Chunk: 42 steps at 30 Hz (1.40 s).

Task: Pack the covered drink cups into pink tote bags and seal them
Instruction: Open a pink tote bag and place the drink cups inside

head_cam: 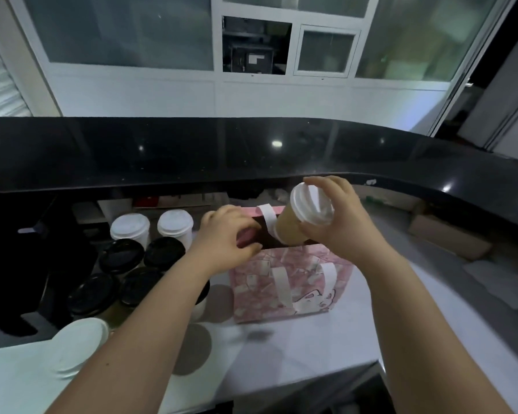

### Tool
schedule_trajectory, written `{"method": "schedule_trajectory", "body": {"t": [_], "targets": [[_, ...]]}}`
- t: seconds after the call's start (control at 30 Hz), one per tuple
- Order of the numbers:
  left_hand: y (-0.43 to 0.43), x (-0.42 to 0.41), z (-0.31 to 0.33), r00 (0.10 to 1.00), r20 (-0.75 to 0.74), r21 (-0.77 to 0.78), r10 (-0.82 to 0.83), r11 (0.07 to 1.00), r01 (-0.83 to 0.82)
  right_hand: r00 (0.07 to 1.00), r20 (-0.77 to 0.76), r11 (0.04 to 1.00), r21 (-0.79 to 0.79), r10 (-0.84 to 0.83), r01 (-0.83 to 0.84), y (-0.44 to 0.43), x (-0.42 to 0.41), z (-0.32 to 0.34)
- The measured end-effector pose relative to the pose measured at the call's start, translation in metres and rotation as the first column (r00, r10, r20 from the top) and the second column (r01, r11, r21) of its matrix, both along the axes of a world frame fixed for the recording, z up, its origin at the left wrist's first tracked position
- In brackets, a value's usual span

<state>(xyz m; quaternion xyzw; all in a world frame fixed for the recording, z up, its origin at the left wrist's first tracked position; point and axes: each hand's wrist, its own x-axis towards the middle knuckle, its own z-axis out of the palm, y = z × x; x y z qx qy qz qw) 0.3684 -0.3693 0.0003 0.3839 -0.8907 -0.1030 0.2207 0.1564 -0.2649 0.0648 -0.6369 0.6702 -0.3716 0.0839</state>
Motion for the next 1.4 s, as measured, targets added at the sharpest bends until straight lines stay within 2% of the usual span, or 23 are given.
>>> {"method": "schedule_trajectory", "body": {"t": [0.13,0.33,0.43,0.53,0.73,1.03,1.17,1.3,1.4], "targets": [[-0.002,-0.003,-0.001,0.999,-0.051,-0.027,-0.013,1.000,0.011,0.999,-0.010,0.999,-0.002,-0.033,0.033,-0.004,-0.004,-0.004],[-0.013,-0.004,-0.001,0.990,0.132,0.147,-0.042,0.989,0.022,0.995,-0.084,0.995,-0.085,-0.051,0.044,-0.006,0.001,-0.002],[-0.009,0.000,-0.005,0.999,0.013,0.025,-0.038,0.999,0.038,0.996,-0.066,0.994,-0.098,-0.055,0.049,-0.005,-0.001,-0.002],[-0.007,-0.003,-0.007,0.999,0.025,-0.040,-0.045,0.998,0.046,0.998,-0.049,0.996,-0.083,-0.042,0.038,-0.008,-0.003,-0.006],[-0.020,-0.016,-0.006,0.989,0.139,0.169,-0.055,0.985,0.031,1.000,-0.018,0.999,-0.046,-0.023,0.022,-0.020,-0.001,-0.011],[-0.022,-0.020,0.005,0.974,0.220,0.236,-0.054,0.972,0.000,0.998,0.009,0.987,-0.146,0.062,-0.060,0.007,-0.027,0.015],[-0.010,-0.024,0.007,0.971,0.235,0.252,-0.048,0.968,-0.013,0.990,-0.074,0.988,-0.091,0.121,-0.127,0.014,-0.025,0.009],[-0.001,-0.027,0.001,0.965,0.262,0.215,-0.004,0.975,-0.055,0.955,-0.247,0.987,0.030,0.162,-0.160,0.007,-0.011,-0.023],[0.001,-0.028,0.003,0.968,0.249,0.199,0.017,0.978,-0.068,0.947,-0.273,0.986,0.053,0.167,-0.159,0.009,-0.021,-0.037]]}}
